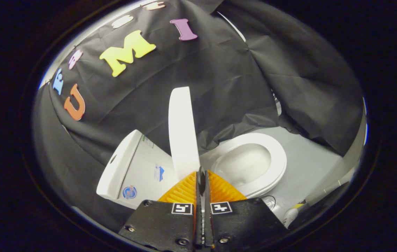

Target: Open the toilet lid.

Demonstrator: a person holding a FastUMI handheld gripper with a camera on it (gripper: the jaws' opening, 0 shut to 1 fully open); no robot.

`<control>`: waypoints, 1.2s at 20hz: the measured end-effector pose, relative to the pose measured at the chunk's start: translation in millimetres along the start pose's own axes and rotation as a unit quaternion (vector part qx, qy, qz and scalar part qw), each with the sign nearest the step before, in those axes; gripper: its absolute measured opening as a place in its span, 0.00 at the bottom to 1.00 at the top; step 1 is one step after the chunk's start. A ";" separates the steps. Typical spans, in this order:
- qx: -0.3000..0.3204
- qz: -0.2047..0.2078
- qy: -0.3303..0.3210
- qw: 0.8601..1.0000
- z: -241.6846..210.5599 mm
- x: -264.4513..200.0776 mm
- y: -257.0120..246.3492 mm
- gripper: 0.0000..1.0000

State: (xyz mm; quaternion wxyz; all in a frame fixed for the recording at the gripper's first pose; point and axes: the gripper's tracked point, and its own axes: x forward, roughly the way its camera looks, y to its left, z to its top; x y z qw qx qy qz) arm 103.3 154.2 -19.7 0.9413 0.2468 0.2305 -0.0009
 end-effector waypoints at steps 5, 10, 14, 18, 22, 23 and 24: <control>-0.027 -0.007 -0.006 1.000 -5.2 -0.6 23.9 0.06; -0.038 -0.006 -0.006 0.999 -7.7 -0.8 38.1 0.07; -0.058 -0.006 -0.007 0.998 -12.1 0.3 51.9 0.07; -0.063 -0.019 -0.002 0.998 -14.8 4.7 55.2 0.09; -0.071 -0.019 -0.001 0.997 -16.7 3.5 64.7 0.09; -0.075 -0.021 -0.001 0.997 -18.1 3.5 67.1 0.09; -0.081 -0.024 -0.002 0.996 -17.5 3.3 69.1 0.09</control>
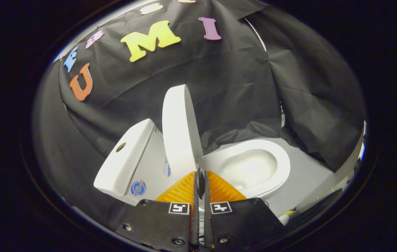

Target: Open the toilet lid.

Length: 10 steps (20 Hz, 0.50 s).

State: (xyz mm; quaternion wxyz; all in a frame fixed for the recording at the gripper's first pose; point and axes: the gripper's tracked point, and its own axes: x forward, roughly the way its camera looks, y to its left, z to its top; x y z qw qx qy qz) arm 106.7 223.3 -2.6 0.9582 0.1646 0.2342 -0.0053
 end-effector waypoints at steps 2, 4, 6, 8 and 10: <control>-0.010 -0.005 -0.002 1.000 -0.7 0.0 4.5 0.09; -0.020 -0.010 -0.004 1.000 -1.6 -0.3 10.9 0.09; -0.036 -0.012 -0.005 0.999 -3.7 -0.6 19.9 0.09; -0.046 -0.016 -0.008 0.999 -5.3 -1.1 25.7 0.09; -0.055 -0.022 -0.008 0.998 -6.4 -1.0 32.0 0.09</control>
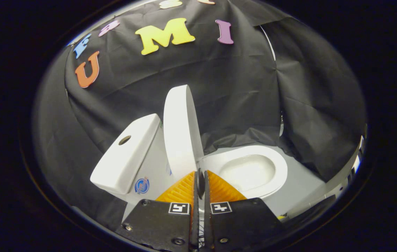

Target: Open the toilet lid.

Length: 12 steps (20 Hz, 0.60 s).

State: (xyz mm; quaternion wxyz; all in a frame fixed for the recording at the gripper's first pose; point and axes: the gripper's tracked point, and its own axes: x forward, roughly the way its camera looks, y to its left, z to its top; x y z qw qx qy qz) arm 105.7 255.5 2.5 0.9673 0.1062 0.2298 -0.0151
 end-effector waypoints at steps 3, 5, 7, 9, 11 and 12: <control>-0.013 -0.004 -0.001 1.000 -2.1 0.4 10.7 0.09; -0.022 -0.004 -0.002 1.000 -4.7 0.8 17.6 0.10; -0.036 -0.007 -0.004 0.999 -6.5 0.4 25.4 0.10; -0.050 -0.009 -0.006 0.999 -8.5 0.9 34.3 0.10; -0.061 -0.011 -0.006 0.998 -11.6 1.6 42.4 0.11; -0.066 -0.013 -0.005 0.998 -12.3 1.6 45.9 0.11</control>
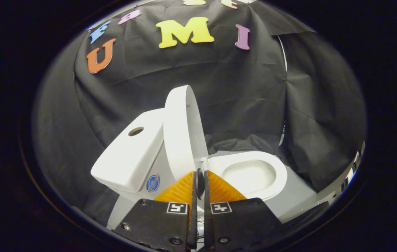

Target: Open the toilet lid.

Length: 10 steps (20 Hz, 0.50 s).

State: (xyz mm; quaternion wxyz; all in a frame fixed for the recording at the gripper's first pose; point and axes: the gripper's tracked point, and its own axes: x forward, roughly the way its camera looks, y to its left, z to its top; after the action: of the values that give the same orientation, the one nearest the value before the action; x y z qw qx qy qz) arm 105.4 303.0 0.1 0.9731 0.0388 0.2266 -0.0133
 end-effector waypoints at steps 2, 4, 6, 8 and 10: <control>-0.011 -0.002 0.002 1.000 -2.4 2.9 9.2 0.11; -0.028 -0.005 0.005 1.000 -4.9 5.5 21.7 0.11; -0.053 -0.003 0.009 0.999 -9.4 5.9 35.2 0.11; -0.080 -0.002 0.009 0.997 -11.4 10.0 41.9 0.11; -0.081 0.010 0.003 0.997 -9.2 9.8 41.4 0.15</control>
State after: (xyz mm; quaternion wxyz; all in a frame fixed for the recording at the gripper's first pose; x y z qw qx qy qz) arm 111.9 345.0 -9.6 0.9725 -0.0374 0.2292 0.0152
